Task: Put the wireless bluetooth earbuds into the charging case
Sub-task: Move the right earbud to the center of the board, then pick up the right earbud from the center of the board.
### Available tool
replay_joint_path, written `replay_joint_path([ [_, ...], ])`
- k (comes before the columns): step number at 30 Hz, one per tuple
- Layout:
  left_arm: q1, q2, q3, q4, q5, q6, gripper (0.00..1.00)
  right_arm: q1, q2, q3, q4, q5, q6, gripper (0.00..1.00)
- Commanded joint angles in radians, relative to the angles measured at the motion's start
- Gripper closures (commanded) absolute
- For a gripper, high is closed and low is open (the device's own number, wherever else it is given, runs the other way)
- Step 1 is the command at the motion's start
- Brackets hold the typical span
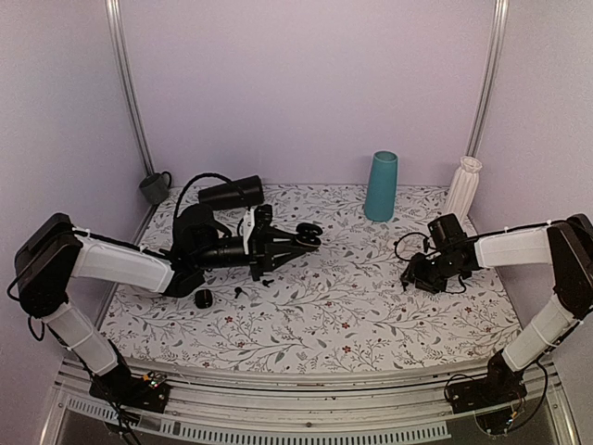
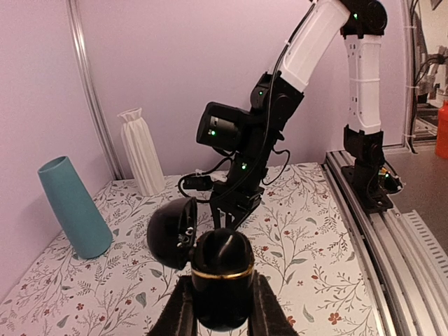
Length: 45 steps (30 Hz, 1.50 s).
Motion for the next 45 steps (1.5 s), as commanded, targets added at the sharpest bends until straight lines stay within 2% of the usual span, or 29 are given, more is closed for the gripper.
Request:
replay_joint_path([
  [1, 0.01, -0.022, -0.001, 0.003, 0.001, 0.007, 1.0, 0.013, 0.017, 0.073, -0.102, 0.088, -0.075, 0.54],
  [11, 0.01, -0.029, 0.004, -0.008, -0.001, 0.012, 1.0, 0.056, 0.076, 0.174, -0.192, 0.154, -0.13, 0.63],
  [45, 0.009, -0.059, -0.006, -0.035, -0.021, 0.02, 1.0, 0.063, 0.122, 0.202, -0.206, 0.106, -0.195, 0.64],
])
